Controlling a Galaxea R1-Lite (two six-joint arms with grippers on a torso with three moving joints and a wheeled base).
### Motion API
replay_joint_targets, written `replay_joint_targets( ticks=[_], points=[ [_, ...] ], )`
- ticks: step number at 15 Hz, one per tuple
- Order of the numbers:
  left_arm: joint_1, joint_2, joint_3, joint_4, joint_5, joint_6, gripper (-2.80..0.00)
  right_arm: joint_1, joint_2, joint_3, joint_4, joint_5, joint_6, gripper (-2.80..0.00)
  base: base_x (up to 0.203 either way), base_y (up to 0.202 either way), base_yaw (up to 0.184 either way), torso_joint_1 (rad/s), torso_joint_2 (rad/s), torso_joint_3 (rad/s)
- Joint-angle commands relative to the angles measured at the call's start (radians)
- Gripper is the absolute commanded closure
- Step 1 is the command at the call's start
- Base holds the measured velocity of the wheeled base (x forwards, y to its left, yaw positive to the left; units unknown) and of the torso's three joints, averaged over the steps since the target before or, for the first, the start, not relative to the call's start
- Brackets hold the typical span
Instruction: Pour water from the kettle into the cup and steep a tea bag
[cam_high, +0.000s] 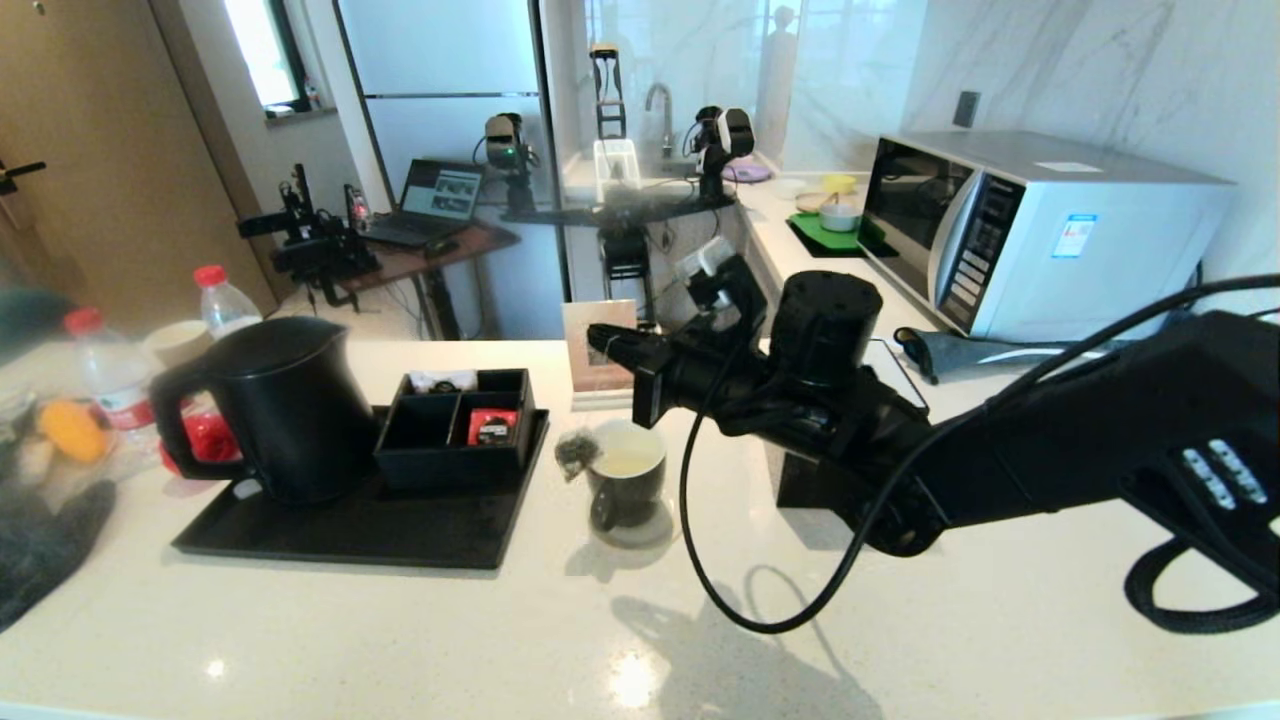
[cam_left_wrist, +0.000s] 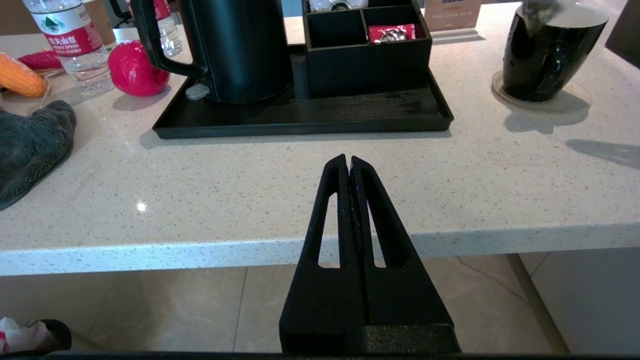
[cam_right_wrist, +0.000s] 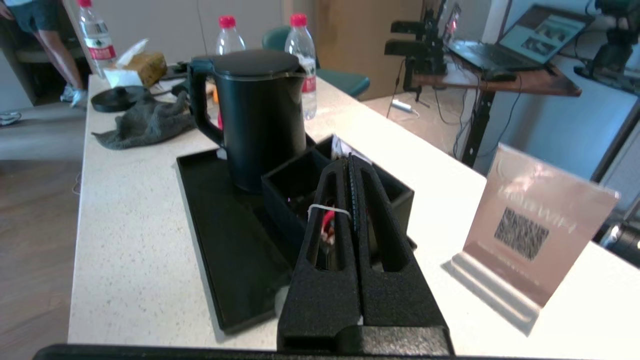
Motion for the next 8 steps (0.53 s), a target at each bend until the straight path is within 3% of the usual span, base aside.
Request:
replay_joint_targets(
  ticks=[1,8],
  points=[
    [0.000,0.000,0.000,0.000,0.000,0.000,0.00,-0.001,0.001,-0.037,0.002,0.010,0.000,0.00,0.000,0.000,0.000,0.000,0.00,0.000],
    [0.000,0.000,0.000,0.000,0.000,0.000,0.00,-0.019,0.023,-0.051,0.010,0.010,0.000,0.00,0.000,0.000,0.000,0.000,0.00,0.000]
  ],
)
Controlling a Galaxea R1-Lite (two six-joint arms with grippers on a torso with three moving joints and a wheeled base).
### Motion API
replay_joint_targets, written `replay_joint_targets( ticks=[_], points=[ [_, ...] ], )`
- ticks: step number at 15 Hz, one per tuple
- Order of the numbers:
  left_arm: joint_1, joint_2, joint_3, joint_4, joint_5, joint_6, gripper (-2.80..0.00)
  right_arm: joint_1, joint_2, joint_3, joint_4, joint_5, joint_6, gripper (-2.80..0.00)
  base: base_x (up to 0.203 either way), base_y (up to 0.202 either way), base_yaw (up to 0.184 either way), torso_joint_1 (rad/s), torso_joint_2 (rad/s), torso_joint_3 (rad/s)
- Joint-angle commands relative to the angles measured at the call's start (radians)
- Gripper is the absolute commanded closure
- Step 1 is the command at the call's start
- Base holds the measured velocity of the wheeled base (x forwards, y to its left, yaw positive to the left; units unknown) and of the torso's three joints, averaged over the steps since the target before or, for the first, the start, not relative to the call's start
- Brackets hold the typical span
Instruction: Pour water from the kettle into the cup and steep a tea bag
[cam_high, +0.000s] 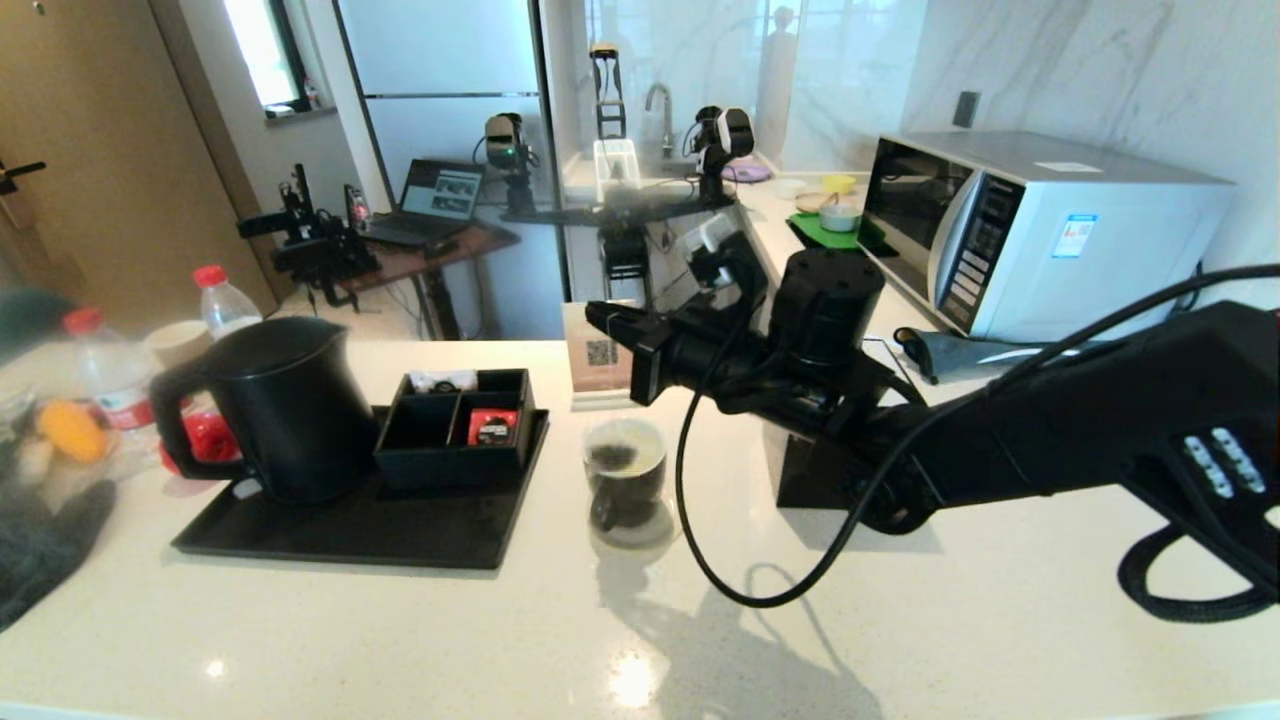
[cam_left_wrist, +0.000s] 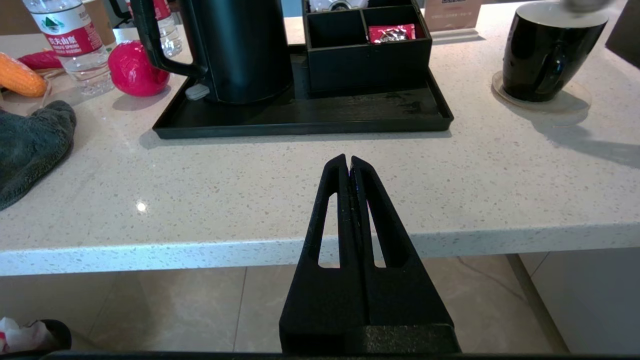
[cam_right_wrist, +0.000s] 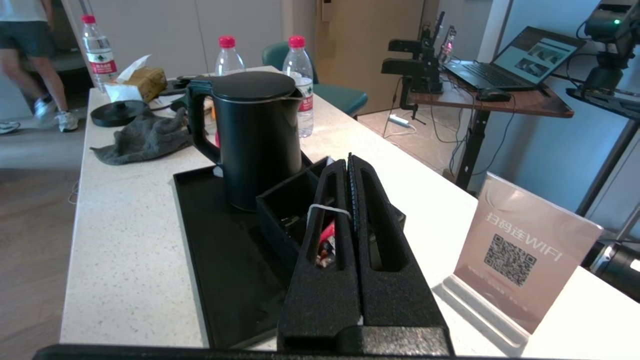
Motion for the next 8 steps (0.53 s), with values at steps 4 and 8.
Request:
replay_joint_targets(
  ticks=[4,8],
  points=[
    [0.000,0.000,0.000,0.001,0.000,0.000,0.00,-0.010,0.049,0.010,-0.013,0.002,0.000,0.00,0.000,0.000,0.000,0.000,0.00,0.000],
    [0.000,0.000,0.000,0.001,0.000,0.000,0.00,-0.015,0.078,0.016,-0.020,0.003,-0.001,0.00,0.000,0.000,0.000,0.000,0.00,0.000]
  ],
)
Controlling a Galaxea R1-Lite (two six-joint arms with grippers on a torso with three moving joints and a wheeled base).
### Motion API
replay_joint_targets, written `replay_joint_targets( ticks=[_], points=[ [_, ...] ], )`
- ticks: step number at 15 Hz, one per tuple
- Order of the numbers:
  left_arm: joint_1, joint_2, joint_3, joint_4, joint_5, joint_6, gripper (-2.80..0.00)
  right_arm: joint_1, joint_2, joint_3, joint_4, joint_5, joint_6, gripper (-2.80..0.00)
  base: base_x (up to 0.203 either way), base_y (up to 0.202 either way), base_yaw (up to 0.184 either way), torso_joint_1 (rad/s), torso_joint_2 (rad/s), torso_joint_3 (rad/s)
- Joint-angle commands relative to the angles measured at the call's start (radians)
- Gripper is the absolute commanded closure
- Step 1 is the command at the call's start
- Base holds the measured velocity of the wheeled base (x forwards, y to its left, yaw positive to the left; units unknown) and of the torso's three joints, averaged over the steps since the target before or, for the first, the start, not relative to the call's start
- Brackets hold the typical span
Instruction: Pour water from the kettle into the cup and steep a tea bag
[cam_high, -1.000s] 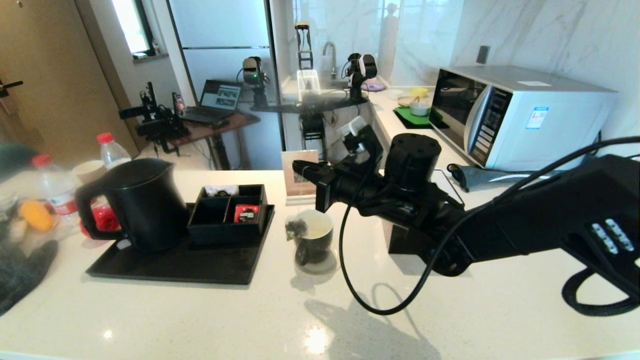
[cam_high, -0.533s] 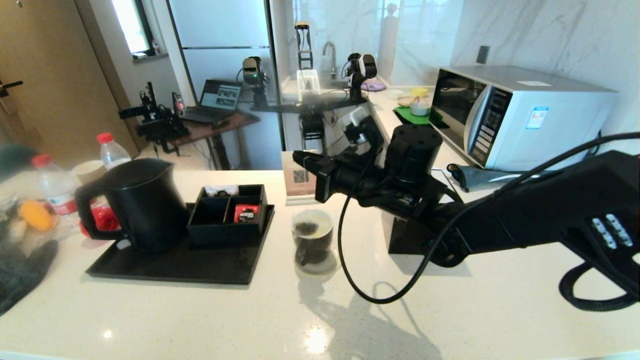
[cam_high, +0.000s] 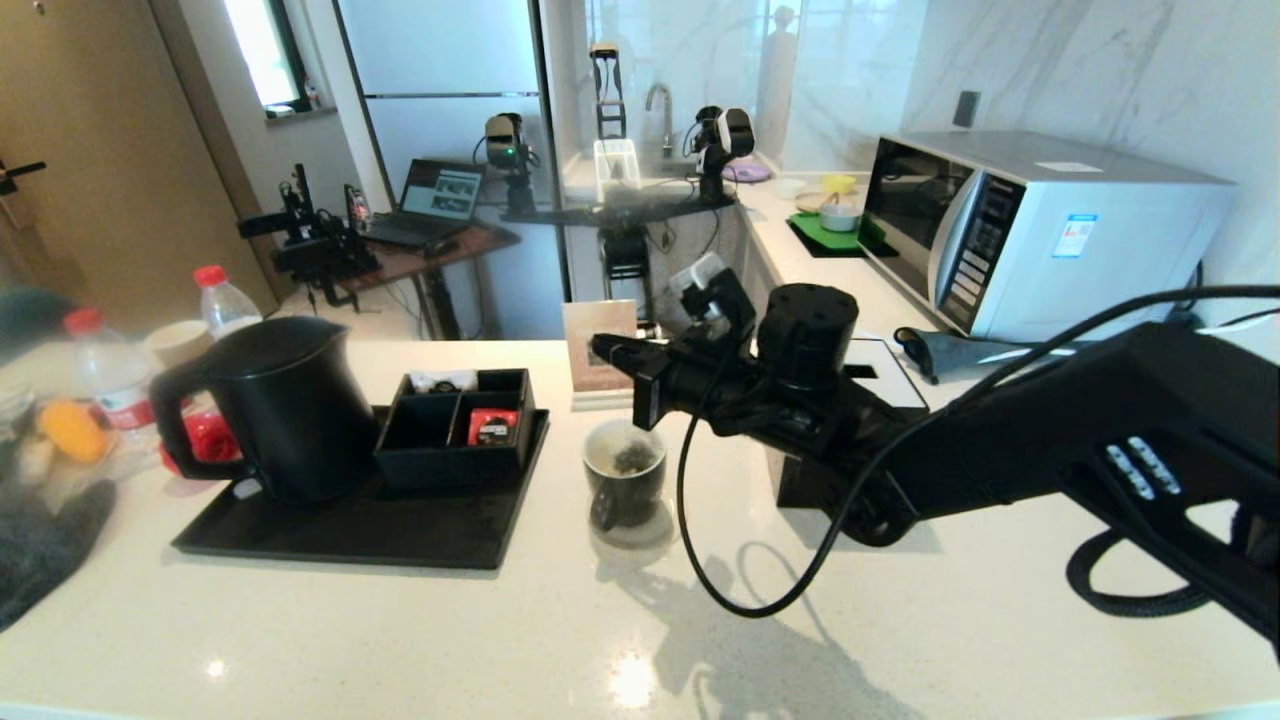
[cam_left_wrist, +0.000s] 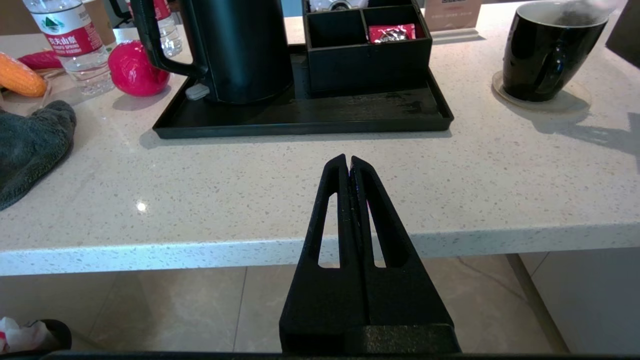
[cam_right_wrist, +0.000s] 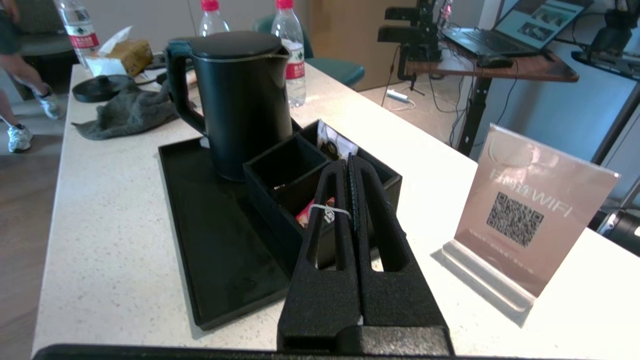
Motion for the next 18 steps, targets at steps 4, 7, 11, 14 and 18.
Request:
replay_joint_targets(
  ticks=[4,7,11,14,18],
  points=[
    [0.000,0.000,0.000,0.000,0.000,0.000,0.00,-0.004,0.029,0.116,-0.077,0.002,0.001,0.00,0.000,0.000,0.000,0.000,0.00,0.000],
    [0.000,0.000,0.000,0.000,0.000,0.000,0.00,-0.011,0.036,0.177,-0.127,0.003,0.002,0.00,0.000,0.000,0.000,0.000,0.00,0.000],
    [0.000,0.000,0.000,0.000,0.000,0.000,0.00,-0.015,0.049,0.155,-0.126,0.003,0.003,0.00,0.000,0.000,0.000,0.000,0.00,0.000],
    [0.000,0.000,0.000,0.000,0.000,0.000,0.00,-0.025,0.035,0.076,-0.107,0.001,0.017,0.00,0.000,0.000,0.000,0.000,0.00,0.000],
    [0.000,0.000,0.000,0.000,0.000,0.000,0.00,-0.040,0.018,-0.054,-0.026,0.000,0.020,0.00,0.000,0.000,0.000,0.000,0.00,0.000]
  ],
)
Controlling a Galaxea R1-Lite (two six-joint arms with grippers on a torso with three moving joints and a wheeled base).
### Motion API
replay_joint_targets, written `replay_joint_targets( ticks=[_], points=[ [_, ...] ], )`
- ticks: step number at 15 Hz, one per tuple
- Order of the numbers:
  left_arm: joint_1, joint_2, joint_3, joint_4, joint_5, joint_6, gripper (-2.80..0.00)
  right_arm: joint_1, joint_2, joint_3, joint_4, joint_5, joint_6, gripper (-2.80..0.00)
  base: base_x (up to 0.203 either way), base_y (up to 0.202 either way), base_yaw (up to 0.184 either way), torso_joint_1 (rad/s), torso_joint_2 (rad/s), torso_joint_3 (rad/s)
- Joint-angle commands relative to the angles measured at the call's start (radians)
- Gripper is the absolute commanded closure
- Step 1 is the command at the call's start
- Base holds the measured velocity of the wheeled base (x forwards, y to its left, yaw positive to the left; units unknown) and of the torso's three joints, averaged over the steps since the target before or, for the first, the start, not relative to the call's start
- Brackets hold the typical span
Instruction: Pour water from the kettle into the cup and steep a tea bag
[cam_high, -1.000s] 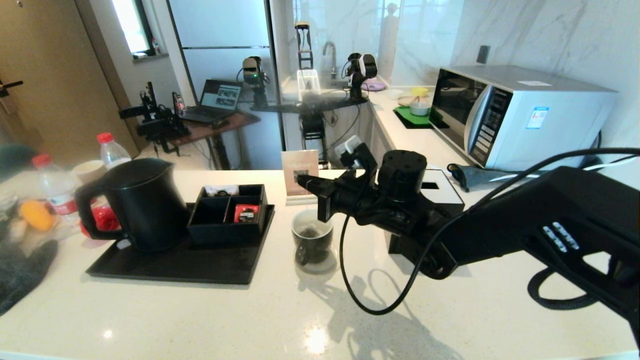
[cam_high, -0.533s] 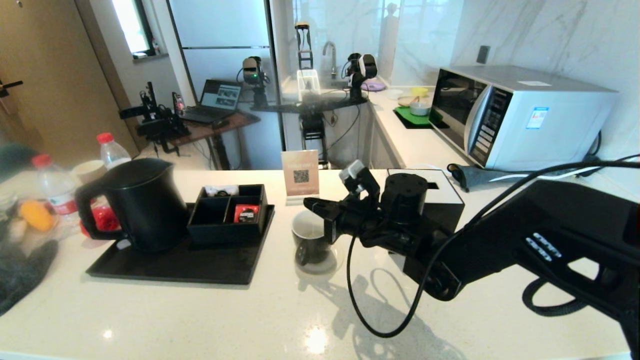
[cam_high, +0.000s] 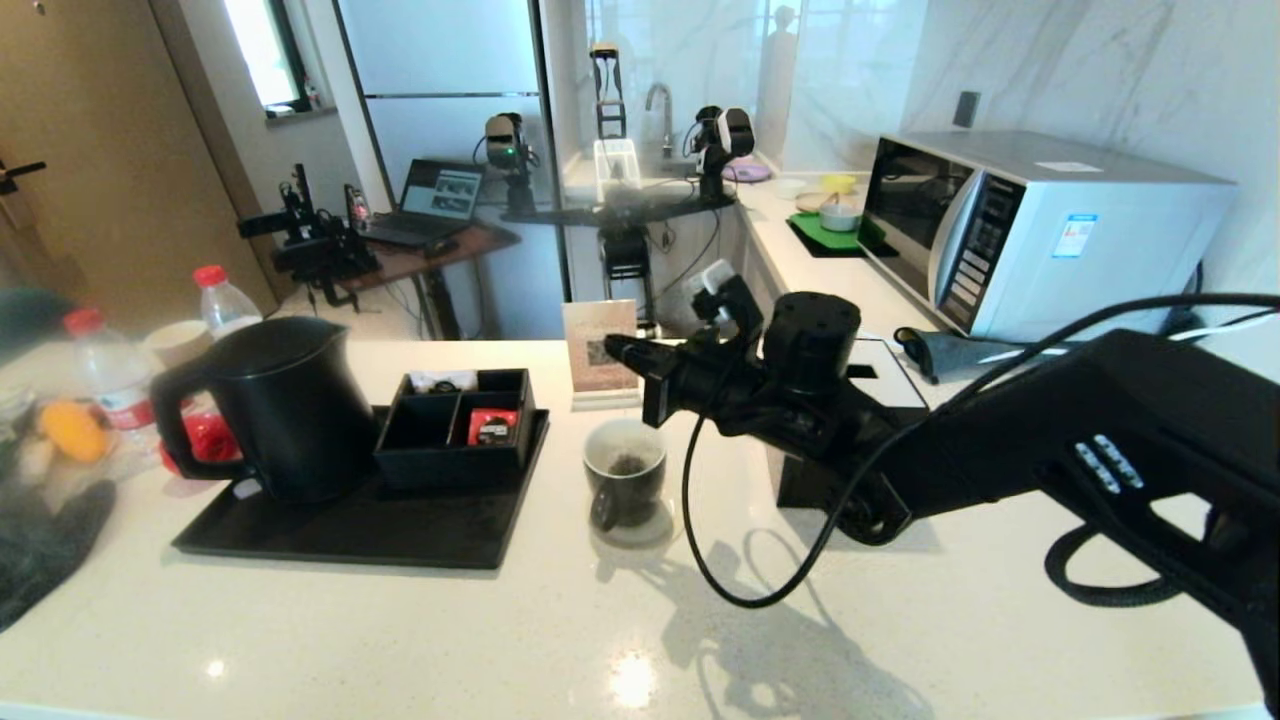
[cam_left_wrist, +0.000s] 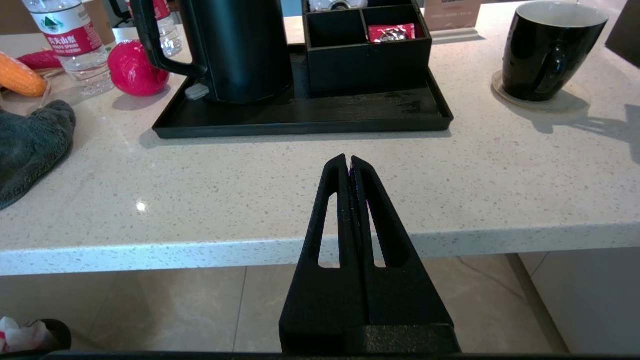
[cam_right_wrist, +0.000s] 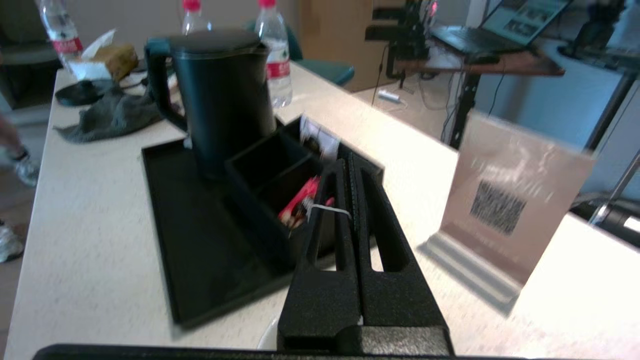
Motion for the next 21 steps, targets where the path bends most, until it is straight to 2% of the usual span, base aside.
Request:
replay_joint_targets(
  ticks=[1,6,11,17,21],
  points=[
    [0.000,0.000,0.000,0.000,0.001,0.000,0.00,-0.004,-0.012,-0.055,0.019,0.002,0.001,0.00,0.000,0.000,0.000,0.000,0.00,0.000],
    [0.000,0.000,0.000,0.000,0.001,0.000,0.00,-0.003,-0.005,0.013,-0.002,0.002,-0.003,0.00,0.000,0.000,0.000,0.000,0.00,0.000],
    [0.000,0.000,0.000,0.000,0.001,0.000,0.00,0.020,0.024,0.240,-0.169,0.002,-0.004,0.00,0.000,0.000,0.000,0.000,0.00,0.000],
    [0.000,0.000,0.000,0.000,0.001,0.000,0.00,0.022,-0.007,0.197,-0.167,-0.001,-0.002,0.00,0.000,0.000,0.000,0.000,0.00,0.000],
    [0.000,0.000,0.000,0.000,0.000,-0.001,0.00,0.018,-0.062,0.072,-0.087,-0.001,-0.001,0.00,0.000,0.000,0.000,0.000,0.00,0.000]
  ],
)
